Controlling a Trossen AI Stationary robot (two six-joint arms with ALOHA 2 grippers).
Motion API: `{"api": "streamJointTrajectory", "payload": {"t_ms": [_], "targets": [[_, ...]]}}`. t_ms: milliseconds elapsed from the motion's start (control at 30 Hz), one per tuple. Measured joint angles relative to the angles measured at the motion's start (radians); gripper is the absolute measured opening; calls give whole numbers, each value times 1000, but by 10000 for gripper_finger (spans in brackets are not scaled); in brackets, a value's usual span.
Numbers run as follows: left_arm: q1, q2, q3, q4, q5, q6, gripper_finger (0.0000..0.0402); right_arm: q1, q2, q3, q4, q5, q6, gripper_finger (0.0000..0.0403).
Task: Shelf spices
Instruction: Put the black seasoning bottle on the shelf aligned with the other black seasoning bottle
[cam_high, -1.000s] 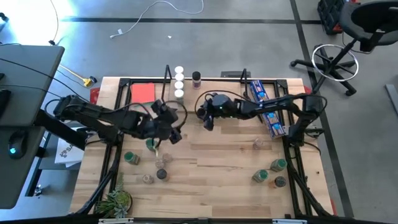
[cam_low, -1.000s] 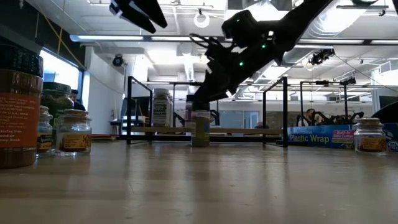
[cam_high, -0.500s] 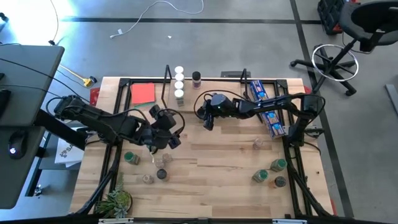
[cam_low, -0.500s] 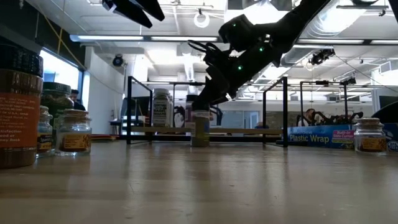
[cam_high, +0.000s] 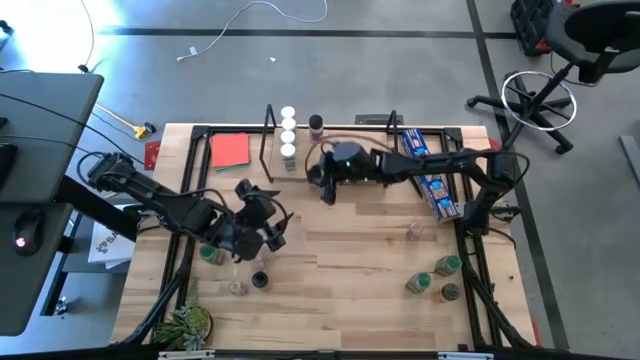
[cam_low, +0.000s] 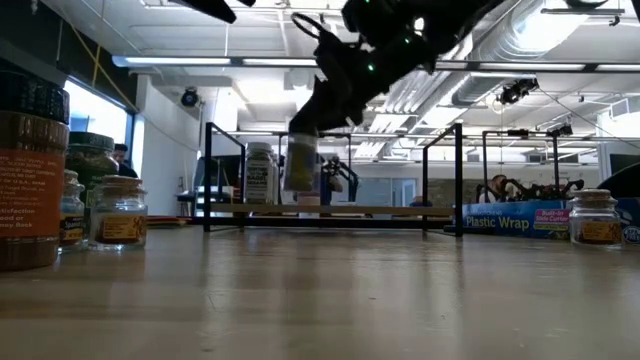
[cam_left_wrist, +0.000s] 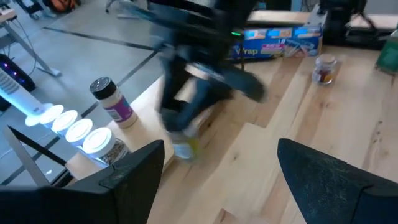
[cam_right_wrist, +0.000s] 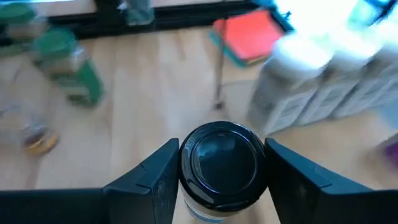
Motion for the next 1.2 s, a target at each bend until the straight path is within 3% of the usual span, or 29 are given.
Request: {"api": "streamJointTrajectory", "payload": {"t_ms": [167,400,567,767,1200], "targets": [[-33,0,0,2,-33,-3,310,-97,37,122,-79,30,-60,189],[-41,0,0,2,-52,-10,310,-200,135,196,-78,-47,-59,189],[-41,0,0,2,-52,-16,310,-209,174,206,-58,-48,-59,190],[-41,0,0,2,-52,-18,310,-210,174,206,-51,0,-49,229],[-41,0,0,3,-51,-18,310,-199,154,207,34,32,-117,230]]}}
